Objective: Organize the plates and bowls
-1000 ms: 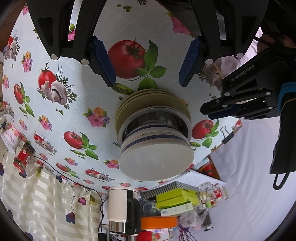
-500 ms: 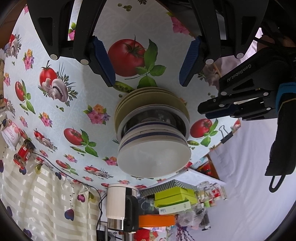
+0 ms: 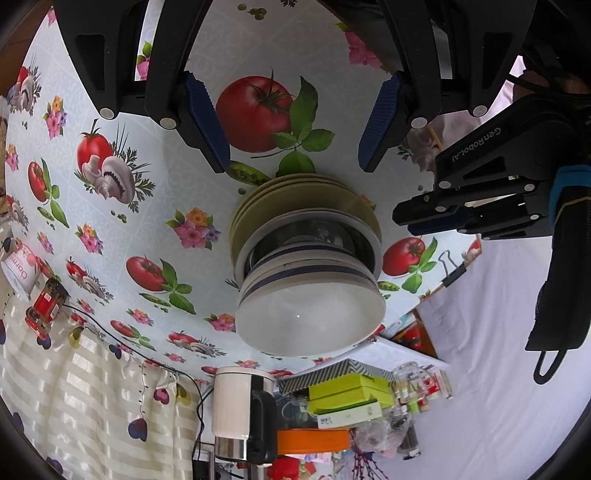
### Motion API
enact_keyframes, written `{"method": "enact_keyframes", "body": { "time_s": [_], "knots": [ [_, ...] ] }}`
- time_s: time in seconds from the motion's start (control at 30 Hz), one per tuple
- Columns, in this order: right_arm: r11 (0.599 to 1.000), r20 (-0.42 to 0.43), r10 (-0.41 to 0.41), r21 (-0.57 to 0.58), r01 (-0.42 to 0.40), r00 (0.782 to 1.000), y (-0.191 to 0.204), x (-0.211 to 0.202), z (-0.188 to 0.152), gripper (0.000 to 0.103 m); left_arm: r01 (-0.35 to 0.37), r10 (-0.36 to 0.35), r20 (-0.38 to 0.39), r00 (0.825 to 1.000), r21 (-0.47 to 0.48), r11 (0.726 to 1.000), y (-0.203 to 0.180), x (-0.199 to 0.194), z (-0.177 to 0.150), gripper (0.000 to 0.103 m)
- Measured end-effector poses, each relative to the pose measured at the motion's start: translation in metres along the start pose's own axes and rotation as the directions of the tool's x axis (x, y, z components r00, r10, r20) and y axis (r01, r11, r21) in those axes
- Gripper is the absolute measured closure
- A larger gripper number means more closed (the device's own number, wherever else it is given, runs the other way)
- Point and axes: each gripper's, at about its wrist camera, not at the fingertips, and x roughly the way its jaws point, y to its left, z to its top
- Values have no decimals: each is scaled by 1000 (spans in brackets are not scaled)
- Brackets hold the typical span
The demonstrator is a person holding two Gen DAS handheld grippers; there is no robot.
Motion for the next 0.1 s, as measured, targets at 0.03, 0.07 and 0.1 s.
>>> {"method": "enact_keyframes", "body": {
  "time_s": [0.03,0.07,0.1],
  "knots": [
    [1000,0,0,-1,0,1000,1,1,0,30,1,-1,-2,1000,0,1000,0,1,0,87],
    [1000,0,1,0,-1,1000,0,0,0,30,2,-2,-4,1000,0,1000,-1,1,0,87],
    [1000,0,1,-1,-1,1000,0,1,0,30,3,-3,-6,1000,0,1000,0,2,0,87]
  ]
}}
